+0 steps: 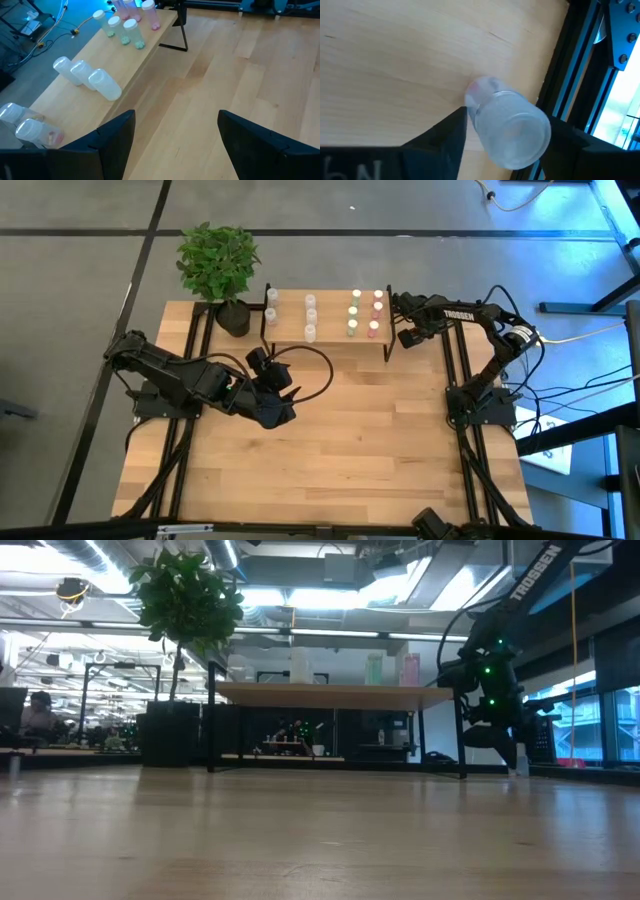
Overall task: Pick and place medicine bottles onto shelf by color
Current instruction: Put the transparent pill bottle on the shelf aligned with the other transparent pill bottles
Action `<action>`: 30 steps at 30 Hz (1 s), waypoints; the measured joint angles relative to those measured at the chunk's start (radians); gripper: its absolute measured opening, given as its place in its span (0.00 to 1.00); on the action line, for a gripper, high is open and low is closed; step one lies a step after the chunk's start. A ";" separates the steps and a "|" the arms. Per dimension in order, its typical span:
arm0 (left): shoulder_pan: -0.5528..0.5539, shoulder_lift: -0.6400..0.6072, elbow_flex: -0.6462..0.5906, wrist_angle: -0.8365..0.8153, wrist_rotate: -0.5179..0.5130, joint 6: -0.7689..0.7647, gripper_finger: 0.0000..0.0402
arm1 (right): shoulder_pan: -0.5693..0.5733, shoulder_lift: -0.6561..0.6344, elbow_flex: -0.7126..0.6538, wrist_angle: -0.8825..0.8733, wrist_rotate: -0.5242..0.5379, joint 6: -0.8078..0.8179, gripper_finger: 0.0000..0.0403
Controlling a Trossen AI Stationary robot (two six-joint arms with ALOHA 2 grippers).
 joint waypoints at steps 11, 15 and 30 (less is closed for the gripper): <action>0.000 0.000 0.000 0.000 0.000 0.000 0.69 | 0.000 -0.001 0.001 -0.008 -0.022 -0.003 0.40; 0.000 0.000 0.000 0.000 0.000 0.000 0.69 | 0.000 -0.003 0.001 -0.028 -0.027 -0.006 0.39; 0.000 0.000 0.000 0.000 0.000 0.000 0.69 | 0.060 -0.278 0.001 -0.200 -0.042 0.051 0.39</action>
